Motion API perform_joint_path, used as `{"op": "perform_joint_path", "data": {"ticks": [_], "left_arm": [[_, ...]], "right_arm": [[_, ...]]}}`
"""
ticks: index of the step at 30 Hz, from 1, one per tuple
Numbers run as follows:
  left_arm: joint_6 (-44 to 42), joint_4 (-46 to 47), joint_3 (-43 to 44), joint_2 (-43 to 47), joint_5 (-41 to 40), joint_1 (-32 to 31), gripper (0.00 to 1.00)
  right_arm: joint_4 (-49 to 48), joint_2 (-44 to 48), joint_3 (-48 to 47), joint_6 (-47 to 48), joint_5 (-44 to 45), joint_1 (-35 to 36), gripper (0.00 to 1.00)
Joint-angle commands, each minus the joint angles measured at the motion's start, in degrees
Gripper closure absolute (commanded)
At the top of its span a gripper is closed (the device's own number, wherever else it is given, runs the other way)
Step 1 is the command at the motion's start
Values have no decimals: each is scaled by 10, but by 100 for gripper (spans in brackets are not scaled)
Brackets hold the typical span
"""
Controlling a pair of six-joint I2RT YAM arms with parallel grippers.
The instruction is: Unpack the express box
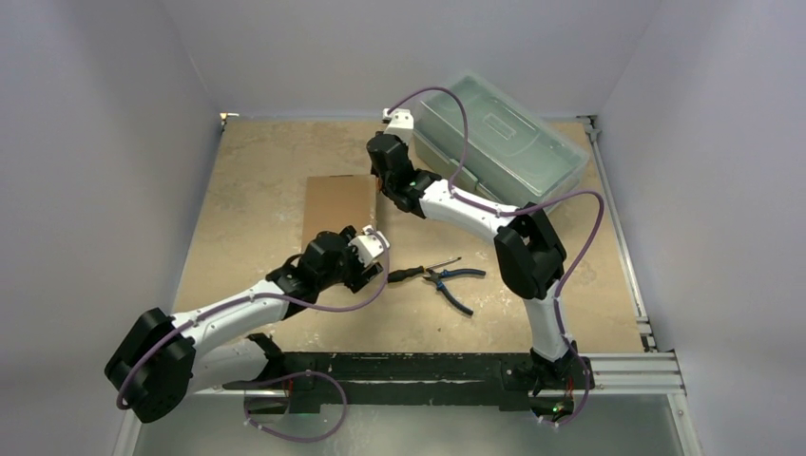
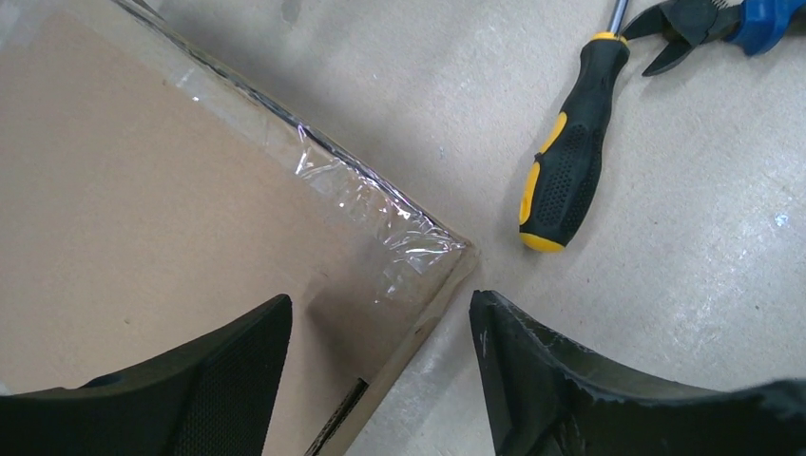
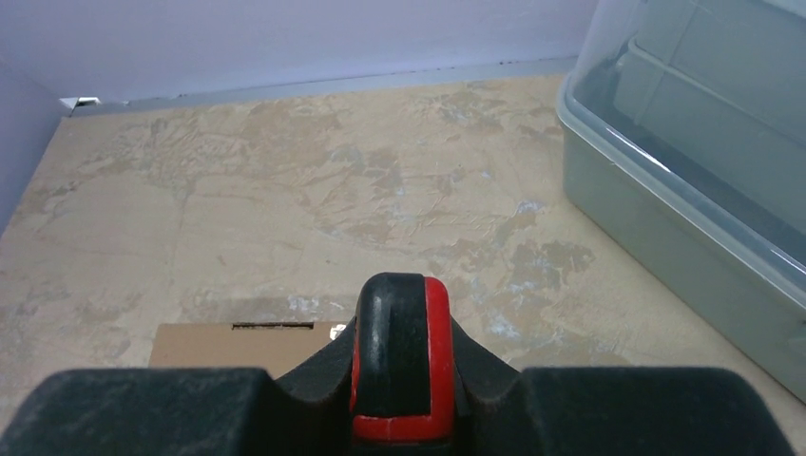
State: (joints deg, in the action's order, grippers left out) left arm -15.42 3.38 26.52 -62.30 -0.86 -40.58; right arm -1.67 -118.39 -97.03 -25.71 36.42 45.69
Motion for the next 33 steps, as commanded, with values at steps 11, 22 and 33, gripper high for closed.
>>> {"op": "perform_joint_path", "data": {"ticks": [11,22,33], "left_arm": [[22,11,20,-28,6,23,44],[31,15,20,-32,31,34,45],[32,14,23,-28,30,37,46]], "right_arm": [[-20,1,-13,-2,0,-1,100],[-22,11,-5,-9,-2,1,100],[-23,8,1,-18,-14,3,100]]}}
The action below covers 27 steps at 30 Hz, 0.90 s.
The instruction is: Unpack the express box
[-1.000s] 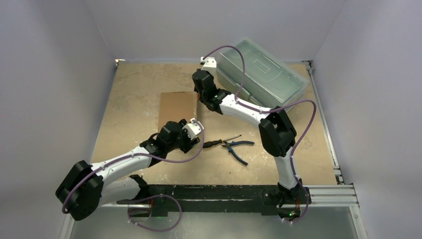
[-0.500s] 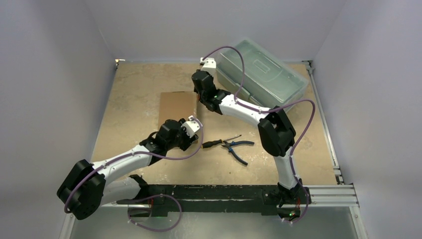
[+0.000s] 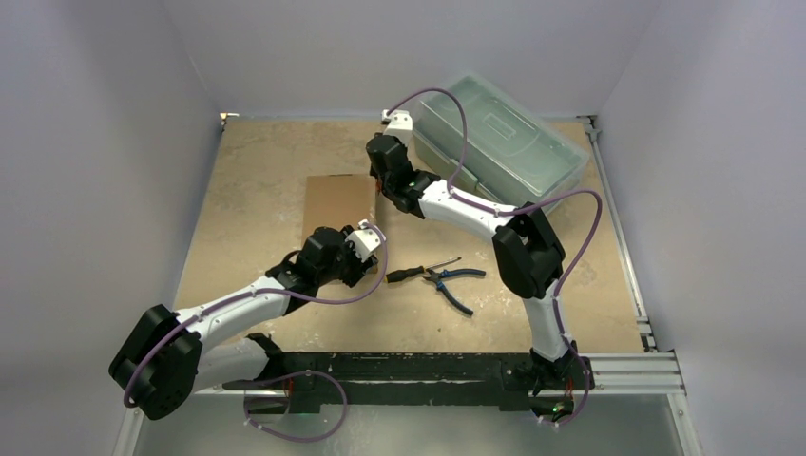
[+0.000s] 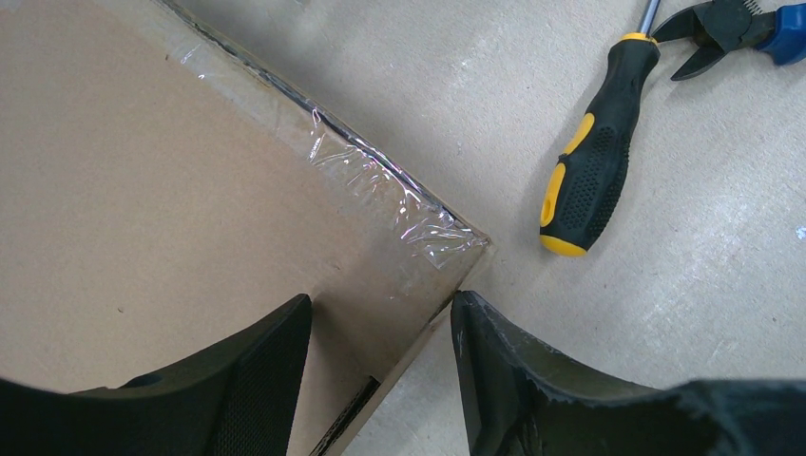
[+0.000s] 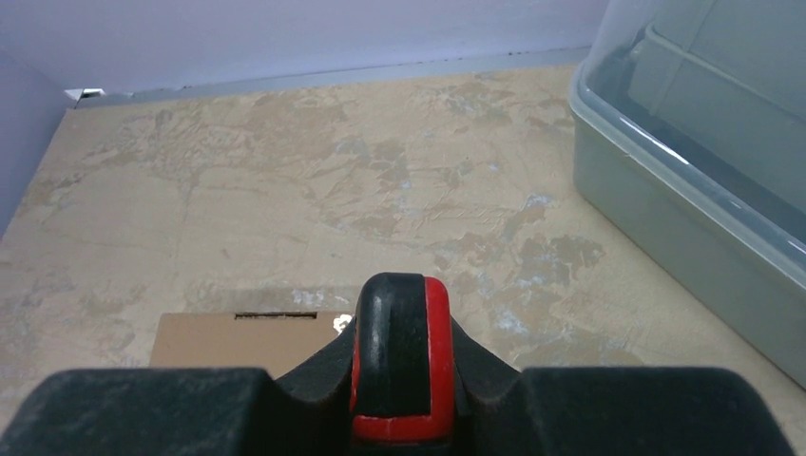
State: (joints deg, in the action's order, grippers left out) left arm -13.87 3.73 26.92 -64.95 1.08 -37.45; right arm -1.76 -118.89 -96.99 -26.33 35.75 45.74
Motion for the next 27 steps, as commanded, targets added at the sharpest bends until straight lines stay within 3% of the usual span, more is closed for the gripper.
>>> {"op": "perform_joint_path", "data": {"ticks": [1,27], "left_arm": [[16,10,19,0,11,6,46],[15,8,18,5,9,7,46]], "right_arm": [[-22,15,1,-13,-7,4,100],[-7,11,22,-11,26,13,100]]}}
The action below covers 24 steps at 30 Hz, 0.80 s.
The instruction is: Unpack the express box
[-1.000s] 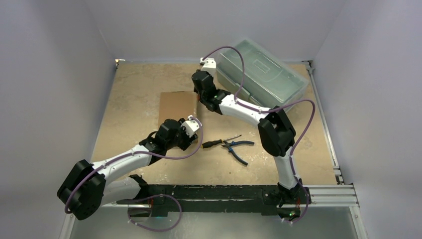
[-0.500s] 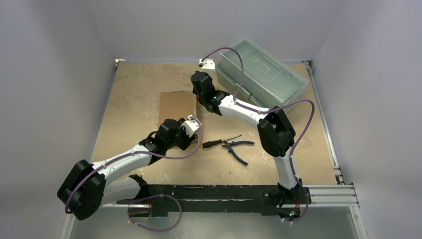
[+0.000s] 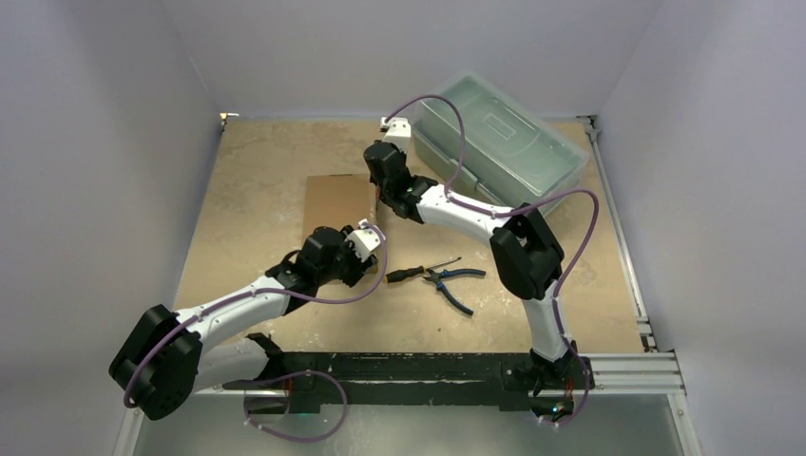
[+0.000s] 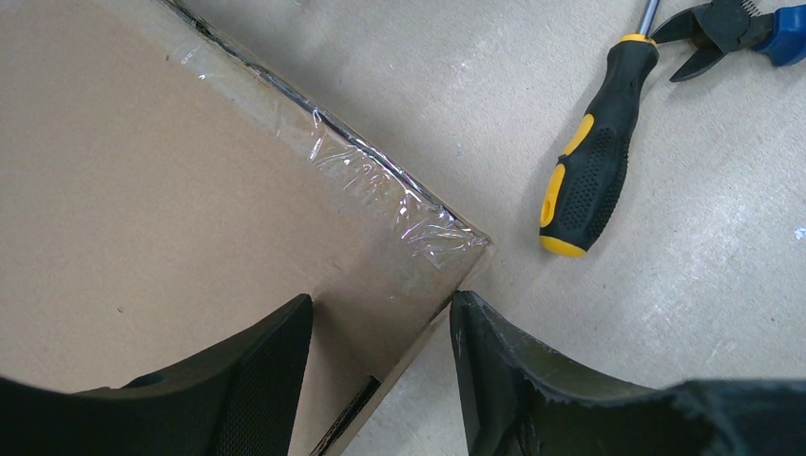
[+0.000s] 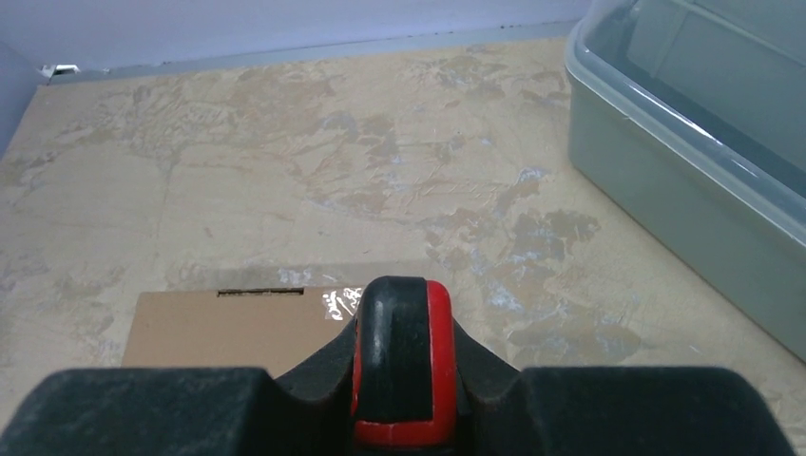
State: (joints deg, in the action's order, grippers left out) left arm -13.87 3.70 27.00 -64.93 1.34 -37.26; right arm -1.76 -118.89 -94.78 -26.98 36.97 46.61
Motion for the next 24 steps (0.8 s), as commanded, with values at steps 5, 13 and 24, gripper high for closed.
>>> {"op": "perform_joint_path", "data": {"ticks": [5,13,24], "left_arm": [[16,9,19,4,6,4,47],[22,11,20,1,8,7,47],[49,28,27,-17,16,25,49]], "right_arm": [[-6,8,-1,-6,17,18,100],[44,23,2,-38,36,34,100],[63,42,26,-69,10,46,100]]}}
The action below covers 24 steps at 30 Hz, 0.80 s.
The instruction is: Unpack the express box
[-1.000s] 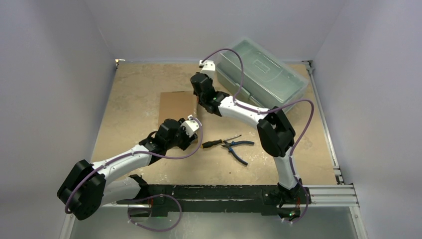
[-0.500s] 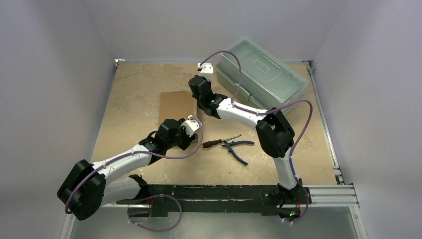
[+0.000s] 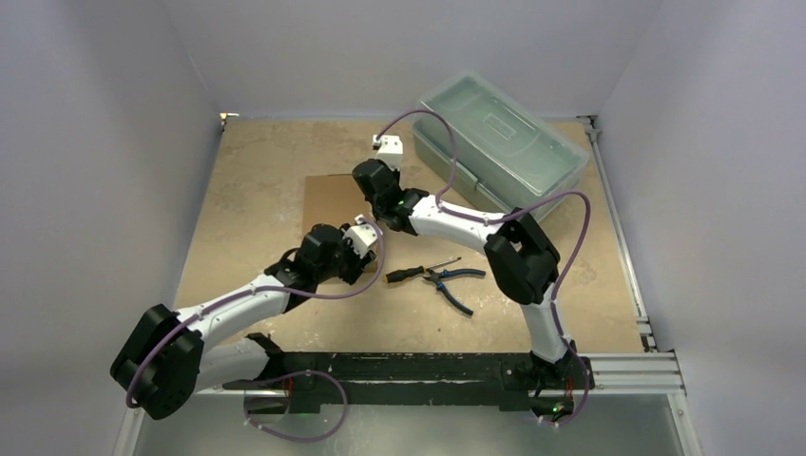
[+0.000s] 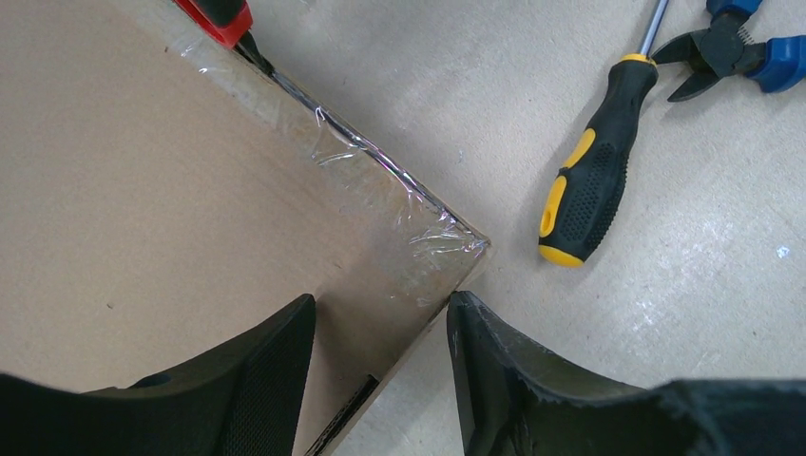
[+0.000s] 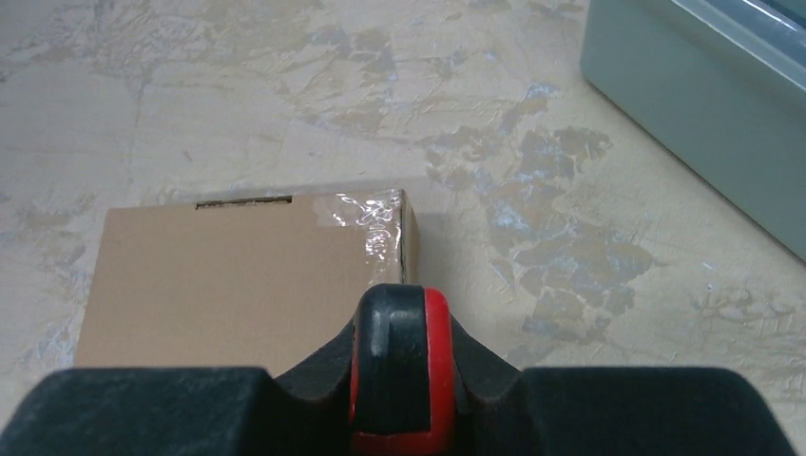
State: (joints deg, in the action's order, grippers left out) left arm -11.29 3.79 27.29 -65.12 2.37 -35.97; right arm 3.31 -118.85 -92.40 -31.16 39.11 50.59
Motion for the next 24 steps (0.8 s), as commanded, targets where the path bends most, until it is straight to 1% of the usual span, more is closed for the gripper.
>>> {"op": "perform_joint_path", "data": {"ticks": [1,12,24], "left_arm": [[24,29,25,-20,7,13,49],[26,33,31,-38,13,20,51],[27,33,32,-34,17,22,51]], "right_arm": [[16,43,2,-29,-10,8,100],[26,82,36,-37,-8,23,100],[34,109,71,-47,-16,34,100]]}}
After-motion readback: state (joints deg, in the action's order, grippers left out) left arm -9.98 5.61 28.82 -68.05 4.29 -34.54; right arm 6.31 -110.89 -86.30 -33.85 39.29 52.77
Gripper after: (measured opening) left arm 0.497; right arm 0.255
